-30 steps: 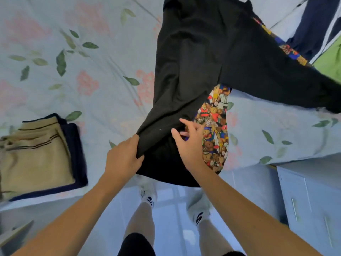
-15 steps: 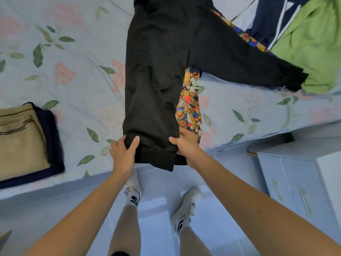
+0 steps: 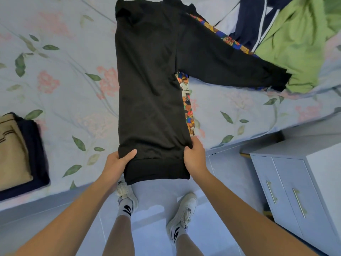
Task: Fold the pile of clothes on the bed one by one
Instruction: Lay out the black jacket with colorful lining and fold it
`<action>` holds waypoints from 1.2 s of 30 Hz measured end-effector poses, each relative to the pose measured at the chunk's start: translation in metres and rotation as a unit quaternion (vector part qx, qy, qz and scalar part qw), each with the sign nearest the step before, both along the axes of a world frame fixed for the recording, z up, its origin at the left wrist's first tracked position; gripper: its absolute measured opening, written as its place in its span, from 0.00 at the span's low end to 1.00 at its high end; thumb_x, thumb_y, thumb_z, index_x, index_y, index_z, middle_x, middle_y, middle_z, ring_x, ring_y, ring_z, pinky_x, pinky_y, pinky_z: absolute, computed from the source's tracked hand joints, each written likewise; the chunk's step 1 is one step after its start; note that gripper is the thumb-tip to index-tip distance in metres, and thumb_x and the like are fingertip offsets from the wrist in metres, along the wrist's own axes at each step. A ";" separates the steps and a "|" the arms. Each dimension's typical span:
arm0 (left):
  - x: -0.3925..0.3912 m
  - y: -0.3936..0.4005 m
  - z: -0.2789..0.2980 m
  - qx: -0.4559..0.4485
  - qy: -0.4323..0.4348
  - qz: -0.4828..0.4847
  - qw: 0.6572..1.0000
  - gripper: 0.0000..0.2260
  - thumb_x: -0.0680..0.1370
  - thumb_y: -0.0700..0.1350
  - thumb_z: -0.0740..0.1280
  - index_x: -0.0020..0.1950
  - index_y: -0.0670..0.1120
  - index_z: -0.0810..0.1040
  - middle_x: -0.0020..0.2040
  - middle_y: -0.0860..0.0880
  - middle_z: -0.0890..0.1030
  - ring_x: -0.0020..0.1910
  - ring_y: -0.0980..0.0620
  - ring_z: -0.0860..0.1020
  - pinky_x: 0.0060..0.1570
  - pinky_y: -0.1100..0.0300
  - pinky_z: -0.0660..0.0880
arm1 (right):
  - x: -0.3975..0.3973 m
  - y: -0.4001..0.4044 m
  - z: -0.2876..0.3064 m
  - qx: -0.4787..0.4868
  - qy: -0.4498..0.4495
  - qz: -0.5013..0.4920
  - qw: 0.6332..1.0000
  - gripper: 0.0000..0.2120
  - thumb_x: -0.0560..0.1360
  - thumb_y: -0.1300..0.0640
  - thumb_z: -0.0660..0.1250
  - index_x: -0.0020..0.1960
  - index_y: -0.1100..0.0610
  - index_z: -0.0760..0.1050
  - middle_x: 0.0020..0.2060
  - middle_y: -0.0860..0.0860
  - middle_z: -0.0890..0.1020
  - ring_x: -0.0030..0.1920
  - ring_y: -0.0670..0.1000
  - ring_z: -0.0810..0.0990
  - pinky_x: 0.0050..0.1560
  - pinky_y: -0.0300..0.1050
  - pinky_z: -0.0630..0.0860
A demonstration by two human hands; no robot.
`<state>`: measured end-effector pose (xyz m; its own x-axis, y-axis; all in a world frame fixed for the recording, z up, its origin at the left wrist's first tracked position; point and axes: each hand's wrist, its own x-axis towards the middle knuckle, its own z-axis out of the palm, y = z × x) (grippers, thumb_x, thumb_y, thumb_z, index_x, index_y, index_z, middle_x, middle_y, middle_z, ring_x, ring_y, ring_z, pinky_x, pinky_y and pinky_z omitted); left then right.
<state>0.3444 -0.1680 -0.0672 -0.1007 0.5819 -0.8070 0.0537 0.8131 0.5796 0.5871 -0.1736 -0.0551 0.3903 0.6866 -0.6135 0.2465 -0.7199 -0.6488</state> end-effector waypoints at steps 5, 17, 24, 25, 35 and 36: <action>0.014 -0.012 0.020 0.068 0.044 0.082 0.993 0.11 0.80 0.58 0.70 0.55 0.53 0.82 0.54 0.51 0.86 0.54 0.50 0.84 0.51 0.53 0.80 | 0.003 -0.005 0.004 0.078 -0.042 -0.015 0.996 0.09 0.77 0.58 0.58 0.55 0.58 0.74 0.49 0.48 0.78 0.48 0.51 0.76 0.49 0.44 0.72; -0.001 0.012 -0.016 -0.018 0.000 0.031 0.999 0.22 0.82 0.61 0.64 0.71 0.51 0.76 0.61 0.53 0.83 0.60 0.48 0.81 0.62 0.48 0.77 | 0.014 0.172 -0.011 -0.009 0.151 -0.042 0.988 0.20 0.77 0.40 0.73 0.57 0.56 0.84 0.49 0.49 0.88 0.51 0.51 0.87 0.47 0.41 0.82; 0.005 0.003 -0.005 0.086 0.152 0.043 0.984 0.17 0.83 0.56 0.64 0.68 0.50 0.76 0.59 0.53 0.81 0.61 0.47 0.78 0.65 0.46 0.74 | 0.028 0.193 -0.017 0.077 -0.110 0.023 0.991 0.11 0.85 0.52 0.61 0.56 0.59 0.79 0.52 0.54 0.84 0.51 0.55 0.81 0.51 0.47 0.73; 0.002 0.003 -0.009 0.066 0.166 0.012 0.984 0.15 0.81 0.57 0.66 0.63 0.50 0.75 0.55 0.52 0.81 0.59 0.45 0.79 0.61 0.45 0.76 | 0.030 0.188 -0.023 0.044 -0.139 0.018 0.989 0.08 0.85 0.52 0.63 0.56 0.56 0.76 0.54 0.55 0.82 0.53 0.56 0.80 0.53 0.49 0.74; 0.012 0.074 -0.028 0.328 0.352 -0.491 0.726 0.30 0.84 0.58 0.55 0.85 0.51 0.54 0.85 0.49 0.52 0.84 0.46 0.53 0.80 0.45 0.54 | 0.003 0.151 -0.062 0.119 -0.331 0.411 0.841 0.31 0.85 0.48 0.58 0.85 0.50 0.51 0.85 0.48 0.53 0.84 0.51 0.52 0.82 0.56 0.57; 0.016 0.081 -0.039 0.314 0.358 -0.520 0.709 0.29 0.85 0.60 0.51 0.85 0.53 0.54 0.85 0.50 0.50 0.84 0.46 0.52 0.81 0.45 0.53 | 0.011 0.151 -0.074 0.096 -0.328 0.425 0.838 0.31 0.86 0.47 0.56 0.85 0.50 0.49 0.85 0.48 0.51 0.84 0.51 0.50 0.82 0.57 0.57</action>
